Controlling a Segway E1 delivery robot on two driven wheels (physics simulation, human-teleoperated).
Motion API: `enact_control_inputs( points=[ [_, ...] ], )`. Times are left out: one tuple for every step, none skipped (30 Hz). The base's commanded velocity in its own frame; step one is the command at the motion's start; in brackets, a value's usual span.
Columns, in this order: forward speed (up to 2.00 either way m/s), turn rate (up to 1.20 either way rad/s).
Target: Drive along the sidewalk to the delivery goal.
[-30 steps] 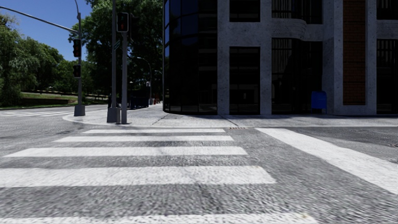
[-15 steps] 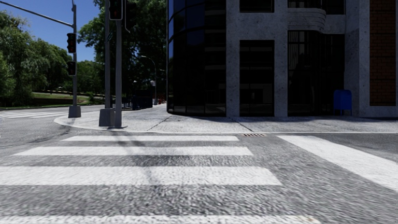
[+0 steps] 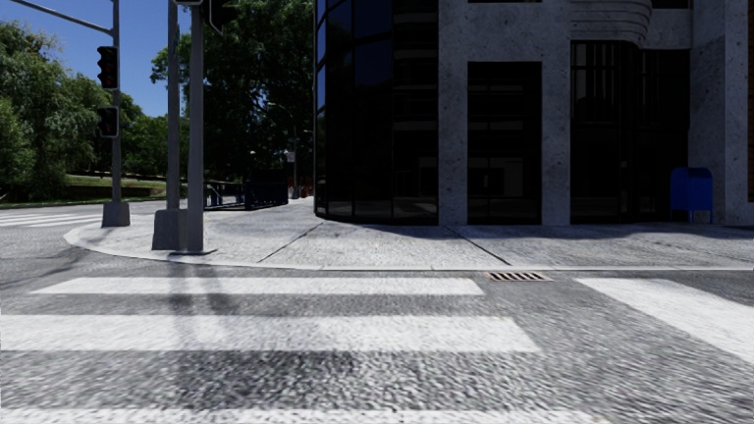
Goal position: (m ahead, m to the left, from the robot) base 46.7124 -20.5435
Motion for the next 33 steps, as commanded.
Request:
enact_control_inputs(
  points=[
    [2.00, 0.00],
    [2.00, 0.00],
    [2.00, 0.00],
    [2.00, 0.00],
    [2.00, 0.00],
    [2.00, 0.00],
    [2.00, 0.03],
    [2.00, 0.05],
    [2.00, 0.05],
    [2.00, 0.05],
    [2.00, 0.06],
    [2.00, 0.06],
    [2.00, 0.06],
    [2.00, 0.06],
    [2.00, 0.06],
    [2.00, 0.06],
    [2.00, 0.06],
    [2.00, 0.06],
    [2.00, 0.07],
    [2.00, 0.07],
    [2.00, 0.13],
    [2.00, 0.18],
    [2.00, 0.24],
    [2.00, 0.29],
    [2.00, 0.29],
    [2.00, 0.31],
    [2.00, 0.31],
    [2.00, 0.32],
    [2.00, 0.32],
    [2.00, 0.32],
    [2.00, 0.33],
    [2.00, 0.33],
    [2.00, 0.34]
  ],
)
